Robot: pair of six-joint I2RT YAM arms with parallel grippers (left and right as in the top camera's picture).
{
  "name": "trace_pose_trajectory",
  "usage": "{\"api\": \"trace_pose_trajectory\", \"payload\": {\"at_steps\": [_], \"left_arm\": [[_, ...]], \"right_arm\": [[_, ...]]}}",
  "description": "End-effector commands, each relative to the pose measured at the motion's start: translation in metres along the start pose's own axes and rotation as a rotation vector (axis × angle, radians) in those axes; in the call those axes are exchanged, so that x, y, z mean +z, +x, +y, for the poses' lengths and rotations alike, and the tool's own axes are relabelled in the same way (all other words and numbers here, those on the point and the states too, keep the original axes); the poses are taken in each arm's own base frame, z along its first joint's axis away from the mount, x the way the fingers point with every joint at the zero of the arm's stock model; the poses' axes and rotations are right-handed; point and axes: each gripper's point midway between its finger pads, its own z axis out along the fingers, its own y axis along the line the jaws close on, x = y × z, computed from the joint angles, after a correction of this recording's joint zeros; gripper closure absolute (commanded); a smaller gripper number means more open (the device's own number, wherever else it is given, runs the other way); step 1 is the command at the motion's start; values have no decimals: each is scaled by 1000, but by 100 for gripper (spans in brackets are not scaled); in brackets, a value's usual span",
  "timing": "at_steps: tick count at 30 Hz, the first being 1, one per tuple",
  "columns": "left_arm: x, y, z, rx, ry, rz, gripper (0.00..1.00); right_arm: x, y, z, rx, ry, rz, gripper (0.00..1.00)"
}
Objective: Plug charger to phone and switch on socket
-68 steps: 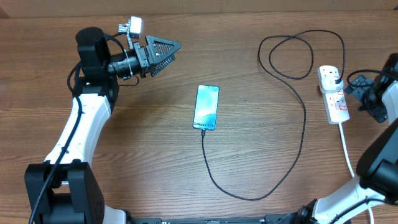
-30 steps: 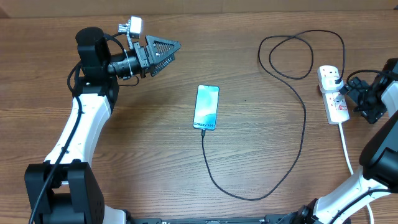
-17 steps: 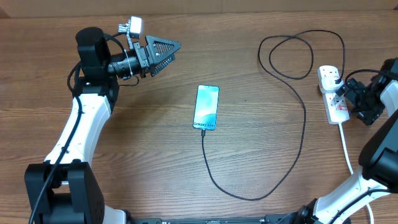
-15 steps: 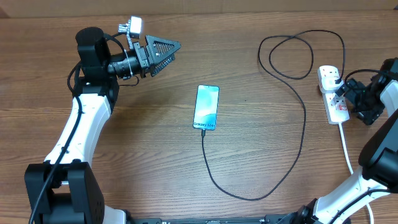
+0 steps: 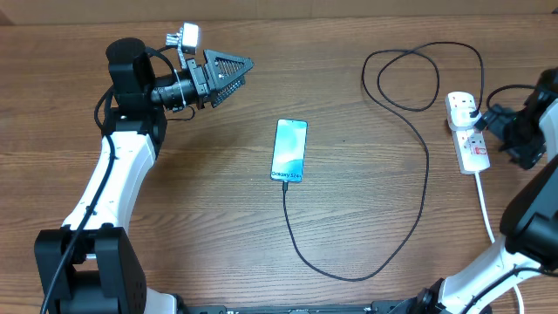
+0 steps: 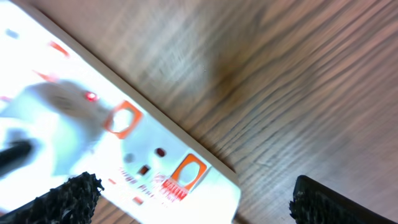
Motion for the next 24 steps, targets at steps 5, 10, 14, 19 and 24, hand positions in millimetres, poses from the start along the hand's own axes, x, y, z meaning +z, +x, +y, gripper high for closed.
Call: {"api": "trace_pose_trajectory", "payload": {"at_steps": [5,10,14,19,24], "left_arm": [[0,-1,-4,35,5,-2,0],[0,-1,-4,35,5,-2,0],[0,-1,-4,35,5,-2,0],[0,-1,-4,35,5,-2,0],[0,-1,-4,35,5,-2,0]], "right_arm": [[-38,9,32,-129,-115,-8,0],[-37,17,31,-135,-101,20,0],[-37,17,31,-135,-101,20,0],[-37,17,31,-135,-101,20,0],[-37,17,31,-135,-101,20,0]]}}
